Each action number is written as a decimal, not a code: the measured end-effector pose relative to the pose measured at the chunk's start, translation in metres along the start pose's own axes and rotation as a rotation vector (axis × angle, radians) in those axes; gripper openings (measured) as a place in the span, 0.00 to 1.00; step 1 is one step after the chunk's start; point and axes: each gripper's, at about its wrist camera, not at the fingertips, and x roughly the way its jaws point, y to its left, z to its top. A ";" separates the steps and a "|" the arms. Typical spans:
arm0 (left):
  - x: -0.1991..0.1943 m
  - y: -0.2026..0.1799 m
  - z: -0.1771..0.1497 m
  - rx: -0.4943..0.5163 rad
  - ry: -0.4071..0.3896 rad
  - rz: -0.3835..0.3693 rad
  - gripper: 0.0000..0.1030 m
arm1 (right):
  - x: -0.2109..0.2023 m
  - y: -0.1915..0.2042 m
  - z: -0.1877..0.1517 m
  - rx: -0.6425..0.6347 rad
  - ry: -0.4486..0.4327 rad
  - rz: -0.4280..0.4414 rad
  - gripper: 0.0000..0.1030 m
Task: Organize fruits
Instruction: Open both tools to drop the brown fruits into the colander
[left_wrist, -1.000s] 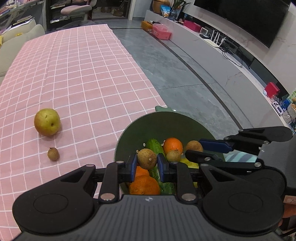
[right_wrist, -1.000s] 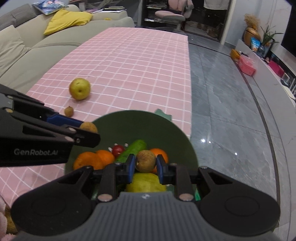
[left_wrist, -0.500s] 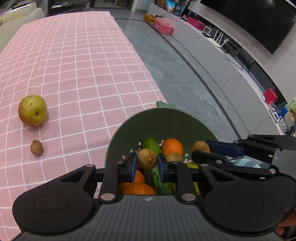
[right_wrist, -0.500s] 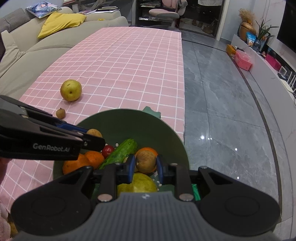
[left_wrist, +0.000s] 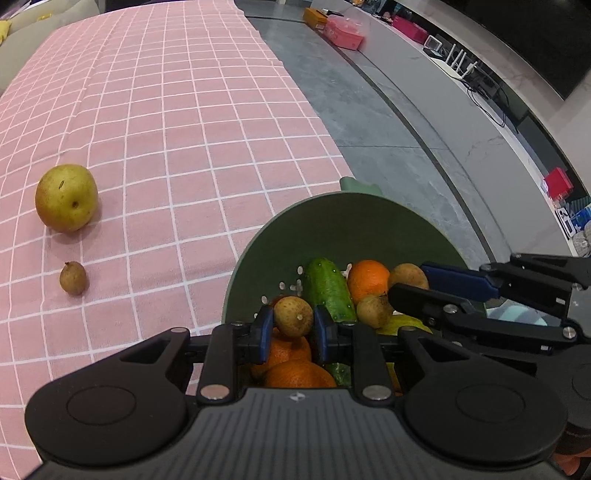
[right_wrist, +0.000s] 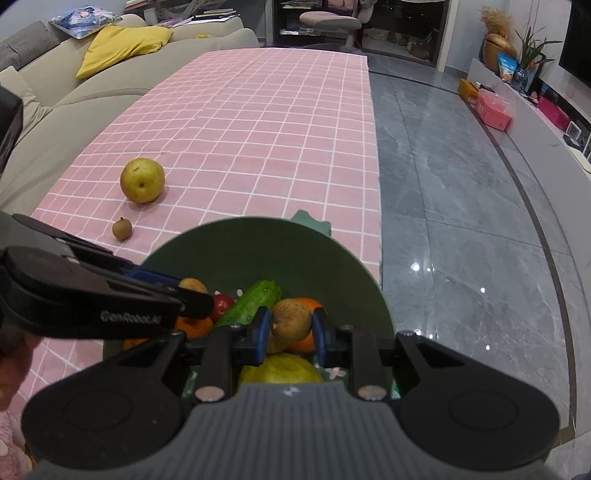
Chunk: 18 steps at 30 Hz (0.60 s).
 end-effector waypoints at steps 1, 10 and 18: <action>-0.001 0.001 0.000 -0.002 0.001 -0.003 0.25 | 0.001 0.000 0.001 -0.001 -0.001 0.003 0.20; -0.014 0.014 0.003 -0.061 -0.024 -0.042 0.34 | 0.009 0.003 0.005 -0.004 -0.002 0.016 0.20; -0.046 0.032 0.016 -0.123 -0.139 -0.024 0.38 | 0.017 0.010 0.009 -0.012 -0.006 0.054 0.20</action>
